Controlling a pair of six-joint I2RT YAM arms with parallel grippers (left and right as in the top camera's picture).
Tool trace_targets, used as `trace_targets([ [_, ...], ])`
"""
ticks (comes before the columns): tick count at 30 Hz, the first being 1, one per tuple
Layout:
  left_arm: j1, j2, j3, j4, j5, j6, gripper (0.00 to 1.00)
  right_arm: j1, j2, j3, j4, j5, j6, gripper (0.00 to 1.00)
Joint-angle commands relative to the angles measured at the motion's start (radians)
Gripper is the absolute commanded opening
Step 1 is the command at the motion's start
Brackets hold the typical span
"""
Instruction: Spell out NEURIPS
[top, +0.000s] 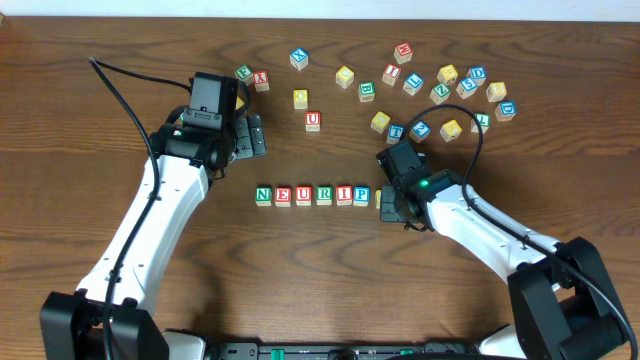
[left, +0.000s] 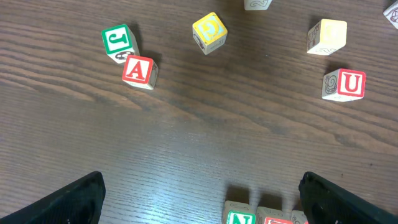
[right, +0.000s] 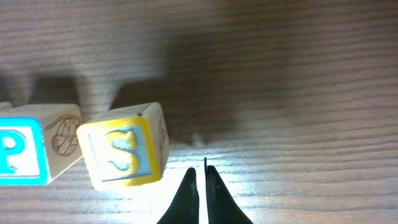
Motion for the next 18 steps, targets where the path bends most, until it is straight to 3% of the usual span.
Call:
trace_targets([
  [1, 0.002, -0.018, 0.030, -0.001, -0.002, 0.002, 0.98, 0.044, -0.024, 0.015, -0.004, -0.013, 0.024, 0.01],
  [18, 0.002, -0.018, 0.030, -0.001, -0.002, 0.002, 0.98, 0.091, -0.024, 0.015, 0.005, 0.039, 0.049, 0.01],
])
